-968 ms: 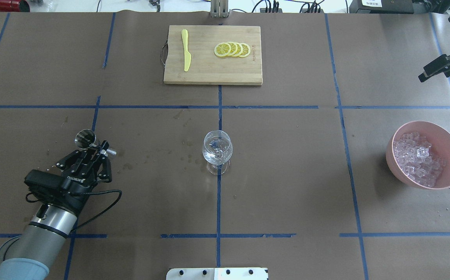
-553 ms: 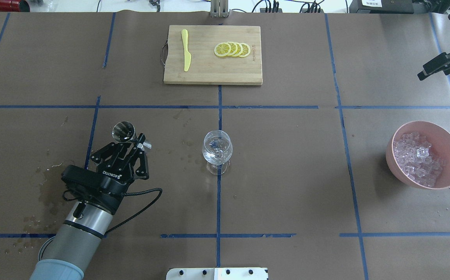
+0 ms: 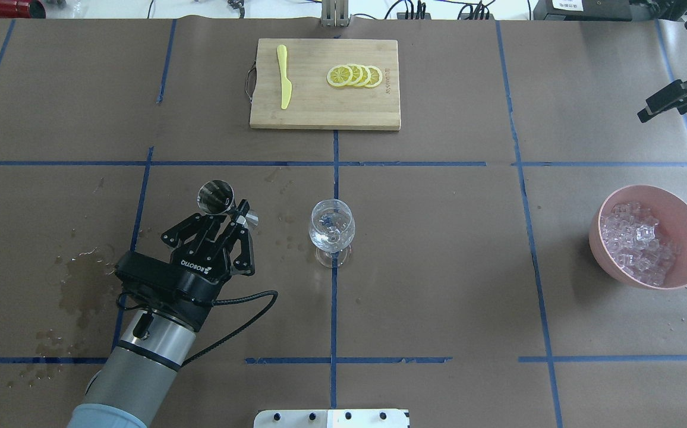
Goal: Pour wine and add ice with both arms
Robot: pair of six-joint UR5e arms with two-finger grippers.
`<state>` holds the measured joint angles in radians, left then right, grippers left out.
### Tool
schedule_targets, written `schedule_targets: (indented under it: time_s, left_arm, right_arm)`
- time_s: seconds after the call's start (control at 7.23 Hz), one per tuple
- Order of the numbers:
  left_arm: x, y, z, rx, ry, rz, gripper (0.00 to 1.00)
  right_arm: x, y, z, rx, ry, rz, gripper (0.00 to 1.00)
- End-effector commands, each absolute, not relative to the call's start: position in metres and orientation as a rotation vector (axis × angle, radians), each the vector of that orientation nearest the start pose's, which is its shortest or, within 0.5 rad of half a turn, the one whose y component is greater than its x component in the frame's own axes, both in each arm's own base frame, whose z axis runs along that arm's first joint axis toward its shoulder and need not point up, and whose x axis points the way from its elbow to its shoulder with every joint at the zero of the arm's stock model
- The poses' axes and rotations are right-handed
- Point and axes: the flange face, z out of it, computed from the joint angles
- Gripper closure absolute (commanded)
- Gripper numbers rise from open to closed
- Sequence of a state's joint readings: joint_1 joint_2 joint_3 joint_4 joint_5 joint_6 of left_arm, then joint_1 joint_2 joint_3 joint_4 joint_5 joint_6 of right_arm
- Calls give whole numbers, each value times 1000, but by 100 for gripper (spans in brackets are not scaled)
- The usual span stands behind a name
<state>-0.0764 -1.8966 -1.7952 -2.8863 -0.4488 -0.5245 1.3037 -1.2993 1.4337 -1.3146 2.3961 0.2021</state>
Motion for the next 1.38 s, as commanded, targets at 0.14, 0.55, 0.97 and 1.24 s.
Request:
schedule_targets:
  time_s: [0.14, 0.55, 0.97, 1.24]
  left_arm:
    - [491, -258, 225, 1449, 772, -150, 100]
    - [507, -259, 199, 1477, 592, 27, 100]
    - [513, -265, 201, 1501, 417, 182, 100]
    - [512, -273, 198, 1516, 374, 268, 100]
  right_arm:
    - [-106, -614, 541, 173, -880, -225, 0]
    - [-104, -607, 539, 181, -881, -226, 0]
    - [-105, -607, 535, 187, -882, -231, 0]
    - [-104, -605, 536, 187, -882, -231, 0]
